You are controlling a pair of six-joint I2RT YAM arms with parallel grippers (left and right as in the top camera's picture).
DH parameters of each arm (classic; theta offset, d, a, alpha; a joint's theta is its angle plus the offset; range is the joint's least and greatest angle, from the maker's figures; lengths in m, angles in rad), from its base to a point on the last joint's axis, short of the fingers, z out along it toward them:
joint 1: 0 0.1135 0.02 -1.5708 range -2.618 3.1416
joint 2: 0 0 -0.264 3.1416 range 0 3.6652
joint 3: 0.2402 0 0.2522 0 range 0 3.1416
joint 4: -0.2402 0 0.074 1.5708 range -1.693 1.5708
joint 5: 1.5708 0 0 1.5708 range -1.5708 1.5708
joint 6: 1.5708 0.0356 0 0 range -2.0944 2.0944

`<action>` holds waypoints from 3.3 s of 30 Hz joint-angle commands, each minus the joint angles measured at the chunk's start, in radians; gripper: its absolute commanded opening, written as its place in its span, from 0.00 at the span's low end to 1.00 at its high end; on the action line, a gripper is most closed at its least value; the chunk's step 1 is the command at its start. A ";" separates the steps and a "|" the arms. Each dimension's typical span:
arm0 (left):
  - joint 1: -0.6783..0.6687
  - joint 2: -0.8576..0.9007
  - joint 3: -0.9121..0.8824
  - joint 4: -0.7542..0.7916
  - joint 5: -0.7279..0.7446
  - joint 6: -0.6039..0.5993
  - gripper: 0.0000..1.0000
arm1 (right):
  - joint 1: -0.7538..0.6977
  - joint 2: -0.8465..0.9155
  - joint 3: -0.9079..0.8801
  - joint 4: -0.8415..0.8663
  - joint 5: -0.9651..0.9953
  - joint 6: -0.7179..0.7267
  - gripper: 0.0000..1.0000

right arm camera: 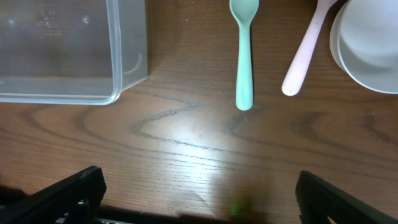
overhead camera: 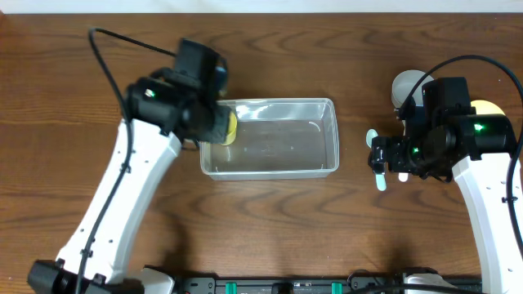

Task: Pack container
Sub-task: 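Place the grey cup in the container beside the yellow cup, then return the left gripper and grasp the white cup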

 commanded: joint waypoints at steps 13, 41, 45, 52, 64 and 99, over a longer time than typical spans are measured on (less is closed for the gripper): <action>-0.050 0.099 -0.120 0.026 0.037 0.006 0.06 | -0.004 0.003 0.016 0.000 0.006 -0.013 0.99; -0.050 0.294 -0.179 0.119 -0.005 0.006 0.51 | -0.004 0.003 0.016 -0.016 0.007 -0.014 0.99; -0.050 0.232 -0.109 0.051 -0.050 -0.008 0.53 | -0.004 0.003 0.016 -0.012 0.008 -0.014 0.99; -0.014 -0.028 -0.050 0.028 -0.156 -0.119 0.64 | -0.004 0.003 0.017 -0.016 0.019 -0.022 0.99; 0.389 -0.177 -0.152 -0.086 -0.188 -0.242 0.77 | -0.004 0.003 0.016 -0.021 0.026 -0.021 0.99; 0.573 0.157 -0.465 0.174 -0.094 -0.219 0.06 | -0.004 0.003 0.016 -0.042 0.029 -0.022 0.99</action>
